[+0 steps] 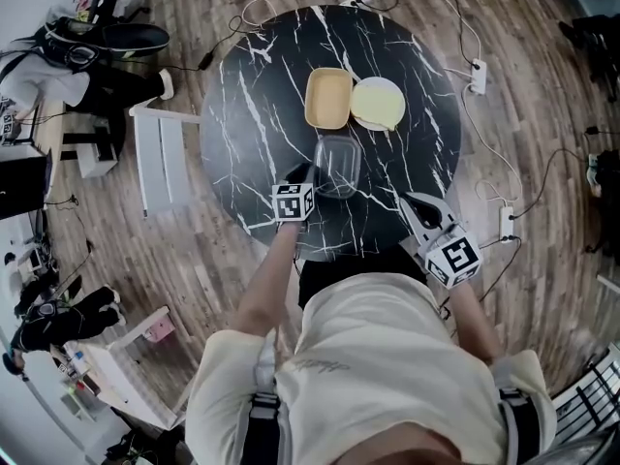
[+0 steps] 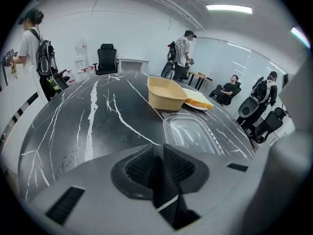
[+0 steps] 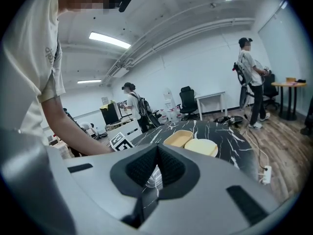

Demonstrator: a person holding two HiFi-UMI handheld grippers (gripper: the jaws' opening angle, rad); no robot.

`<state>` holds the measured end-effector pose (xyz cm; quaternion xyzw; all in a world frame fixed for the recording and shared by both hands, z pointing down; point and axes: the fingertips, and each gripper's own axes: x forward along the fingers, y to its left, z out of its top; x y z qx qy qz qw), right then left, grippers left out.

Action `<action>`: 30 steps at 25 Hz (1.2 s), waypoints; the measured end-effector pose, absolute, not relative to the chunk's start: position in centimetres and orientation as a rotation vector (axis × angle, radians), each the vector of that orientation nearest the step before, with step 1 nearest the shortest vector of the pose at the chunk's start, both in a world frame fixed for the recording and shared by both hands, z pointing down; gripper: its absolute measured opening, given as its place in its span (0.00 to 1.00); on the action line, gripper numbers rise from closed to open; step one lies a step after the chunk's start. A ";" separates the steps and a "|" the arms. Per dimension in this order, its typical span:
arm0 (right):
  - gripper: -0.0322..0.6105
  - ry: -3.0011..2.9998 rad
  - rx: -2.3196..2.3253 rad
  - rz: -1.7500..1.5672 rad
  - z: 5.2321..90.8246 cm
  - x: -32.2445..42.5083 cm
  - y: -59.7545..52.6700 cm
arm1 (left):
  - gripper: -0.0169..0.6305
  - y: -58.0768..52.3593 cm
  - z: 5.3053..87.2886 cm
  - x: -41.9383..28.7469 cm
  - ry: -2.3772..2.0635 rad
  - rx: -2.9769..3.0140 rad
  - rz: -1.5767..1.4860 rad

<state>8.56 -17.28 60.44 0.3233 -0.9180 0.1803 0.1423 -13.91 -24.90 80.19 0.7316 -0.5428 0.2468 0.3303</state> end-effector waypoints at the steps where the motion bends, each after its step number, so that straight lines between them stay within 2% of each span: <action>1: 0.06 -2.648 0.937 0.524 60.4 8.6 -17.4 | 0.15 -25.0 80.1 -13.9 -1.418 1.911 0.636; 13: 0.06 -2.648 0.956 0.561 61.0 9.0 -18.9 | 0.15 -25.2 80.3 -12.4 -1.361 1.921 0.647; 23: 0.06 -2.665 0.936 0.595 61.5 8.4 -19.7 | 0.07 -25.3 80.8 -12.3 -1.194 1.822 0.425; 30: 0.06 -2.669 0.944 0.606 61.6 8.1 -19.5 | 0.05 -25.1 80.8 -12.3 -1.206 1.842 0.498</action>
